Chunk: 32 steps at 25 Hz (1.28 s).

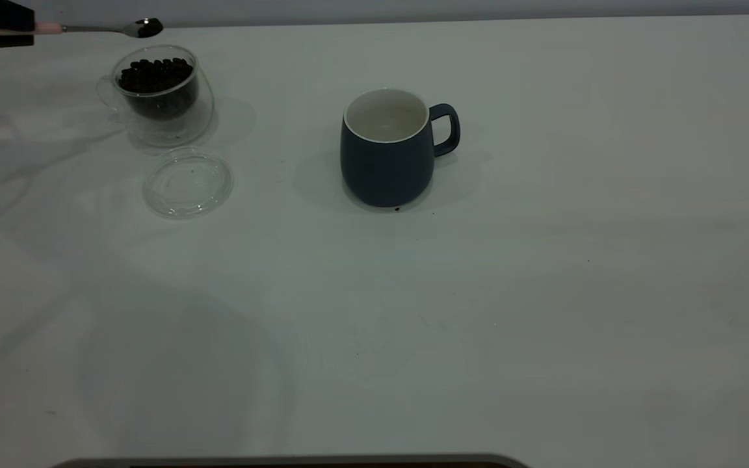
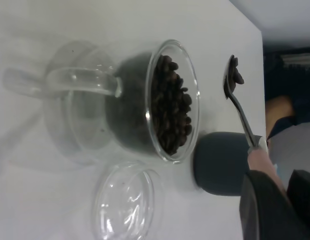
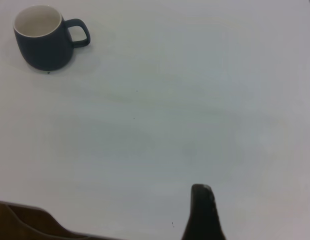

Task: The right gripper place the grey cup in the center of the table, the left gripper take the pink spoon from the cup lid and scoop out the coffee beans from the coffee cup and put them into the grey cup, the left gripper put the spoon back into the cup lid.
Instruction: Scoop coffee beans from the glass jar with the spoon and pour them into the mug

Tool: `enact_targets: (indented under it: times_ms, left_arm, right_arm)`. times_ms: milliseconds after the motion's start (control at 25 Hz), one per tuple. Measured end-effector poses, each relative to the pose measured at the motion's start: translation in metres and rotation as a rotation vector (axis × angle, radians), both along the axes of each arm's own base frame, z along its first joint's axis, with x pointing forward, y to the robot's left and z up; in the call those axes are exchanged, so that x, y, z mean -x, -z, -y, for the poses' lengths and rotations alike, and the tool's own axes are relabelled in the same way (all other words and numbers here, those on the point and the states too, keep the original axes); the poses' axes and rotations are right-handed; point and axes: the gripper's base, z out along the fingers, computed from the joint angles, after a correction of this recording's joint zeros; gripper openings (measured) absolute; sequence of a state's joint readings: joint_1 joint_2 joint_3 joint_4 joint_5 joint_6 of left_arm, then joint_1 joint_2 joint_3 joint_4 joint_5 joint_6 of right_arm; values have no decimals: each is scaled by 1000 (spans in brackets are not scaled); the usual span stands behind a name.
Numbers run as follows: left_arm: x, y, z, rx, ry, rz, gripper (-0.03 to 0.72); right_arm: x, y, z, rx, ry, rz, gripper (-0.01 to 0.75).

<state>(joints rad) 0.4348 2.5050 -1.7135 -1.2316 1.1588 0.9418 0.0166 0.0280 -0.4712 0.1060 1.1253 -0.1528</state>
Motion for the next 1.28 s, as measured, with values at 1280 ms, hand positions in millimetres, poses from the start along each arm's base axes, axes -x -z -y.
enact_targets:
  times_ms: [1280]
  left_arm:
    - [-15,-3,168,33,334,4,123]
  right_arm:
    - [0,0,0,0,0,0,591]
